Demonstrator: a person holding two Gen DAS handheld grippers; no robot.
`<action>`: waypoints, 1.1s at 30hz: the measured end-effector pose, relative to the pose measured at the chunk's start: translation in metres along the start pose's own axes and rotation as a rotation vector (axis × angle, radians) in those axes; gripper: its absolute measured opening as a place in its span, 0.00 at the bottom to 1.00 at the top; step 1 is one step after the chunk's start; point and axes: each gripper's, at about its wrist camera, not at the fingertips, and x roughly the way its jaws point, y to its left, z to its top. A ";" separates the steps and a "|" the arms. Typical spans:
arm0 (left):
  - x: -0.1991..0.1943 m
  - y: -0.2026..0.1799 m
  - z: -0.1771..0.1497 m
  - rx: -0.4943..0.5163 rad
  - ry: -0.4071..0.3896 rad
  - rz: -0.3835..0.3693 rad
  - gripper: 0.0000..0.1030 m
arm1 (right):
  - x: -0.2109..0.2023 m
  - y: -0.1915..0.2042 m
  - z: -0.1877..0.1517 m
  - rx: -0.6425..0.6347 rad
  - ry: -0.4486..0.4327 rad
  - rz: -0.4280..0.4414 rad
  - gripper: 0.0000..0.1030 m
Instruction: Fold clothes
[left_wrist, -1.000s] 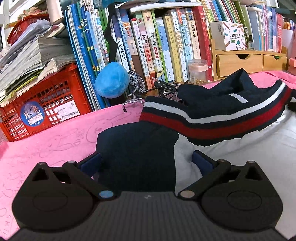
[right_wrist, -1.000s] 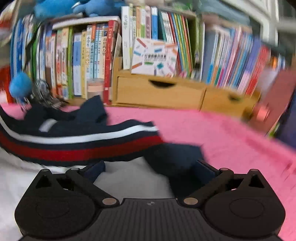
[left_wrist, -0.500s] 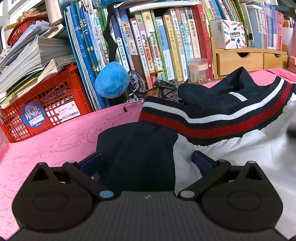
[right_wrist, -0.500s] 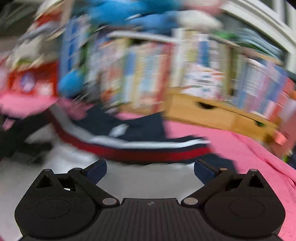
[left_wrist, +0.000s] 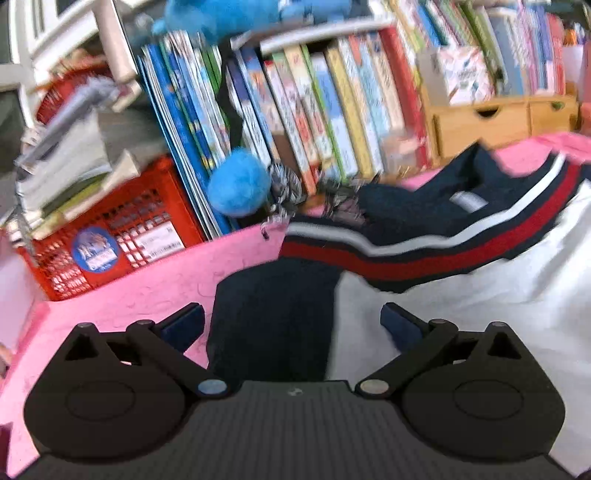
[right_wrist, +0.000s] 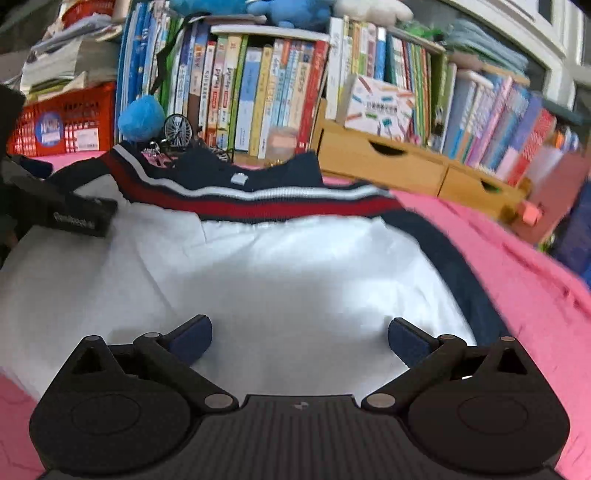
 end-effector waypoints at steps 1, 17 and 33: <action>-0.018 0.002 0.004 -0.012 -0.028 -0.052 0.99 | 0.002 -0.003 0.000 0.032 0.003 0.011 1.00; 0.021 -0.076 0.029 0.200 0.081 -0.095 1.00 | 0.008 -0.016 -0.003 0.140 0.025 0.070 1.00; 0.065 -0.086 0.047 0.196 0.078 0.006 1.00 | 0.007 -0.022 -0.006 0.183 0.034 0.087 1.00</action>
